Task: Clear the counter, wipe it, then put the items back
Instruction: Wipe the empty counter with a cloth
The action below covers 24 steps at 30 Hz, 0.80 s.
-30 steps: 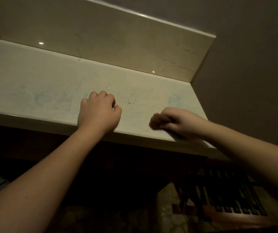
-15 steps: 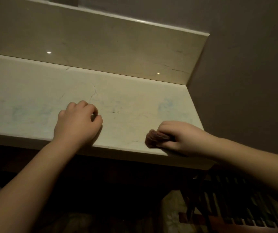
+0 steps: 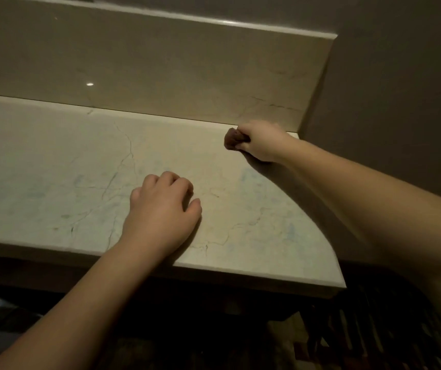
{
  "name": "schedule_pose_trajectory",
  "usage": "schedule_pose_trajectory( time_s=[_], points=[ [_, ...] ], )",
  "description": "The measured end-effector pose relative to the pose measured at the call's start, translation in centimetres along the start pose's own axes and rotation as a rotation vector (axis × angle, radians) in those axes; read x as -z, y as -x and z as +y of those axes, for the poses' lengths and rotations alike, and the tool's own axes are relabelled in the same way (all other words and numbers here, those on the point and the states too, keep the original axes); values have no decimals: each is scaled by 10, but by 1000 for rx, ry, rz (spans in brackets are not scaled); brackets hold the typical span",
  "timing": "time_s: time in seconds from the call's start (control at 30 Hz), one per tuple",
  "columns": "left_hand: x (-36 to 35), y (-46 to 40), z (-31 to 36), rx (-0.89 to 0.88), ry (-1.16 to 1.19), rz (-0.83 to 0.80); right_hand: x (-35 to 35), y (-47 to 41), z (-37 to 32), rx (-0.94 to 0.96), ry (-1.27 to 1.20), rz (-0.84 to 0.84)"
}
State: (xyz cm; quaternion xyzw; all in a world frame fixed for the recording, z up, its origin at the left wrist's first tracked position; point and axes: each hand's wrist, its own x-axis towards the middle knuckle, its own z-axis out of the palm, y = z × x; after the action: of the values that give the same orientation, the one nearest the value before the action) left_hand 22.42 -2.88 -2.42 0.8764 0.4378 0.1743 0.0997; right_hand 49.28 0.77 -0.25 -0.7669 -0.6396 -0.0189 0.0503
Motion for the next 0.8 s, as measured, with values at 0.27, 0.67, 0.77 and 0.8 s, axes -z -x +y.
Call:
schedule_pose_trajectory(
  time_s=[0.27, 0.67, 0.77, 0.8],
  points=[
    [-4, 1, -1, -11, -10, 34, 30, 124, -25, 394, -12, -217],
    [-3, 1, 0, 4, -31, 21, 6, -6, 8, 49, 24, -1],
    [-3, 1, 0, -1, -30, 22, 12, 28, 4, 100, -50, -53],
    [-4, 1, -1, -3, -31, 23, 18, 43, 1, 130, -57, -104]
  ],
)
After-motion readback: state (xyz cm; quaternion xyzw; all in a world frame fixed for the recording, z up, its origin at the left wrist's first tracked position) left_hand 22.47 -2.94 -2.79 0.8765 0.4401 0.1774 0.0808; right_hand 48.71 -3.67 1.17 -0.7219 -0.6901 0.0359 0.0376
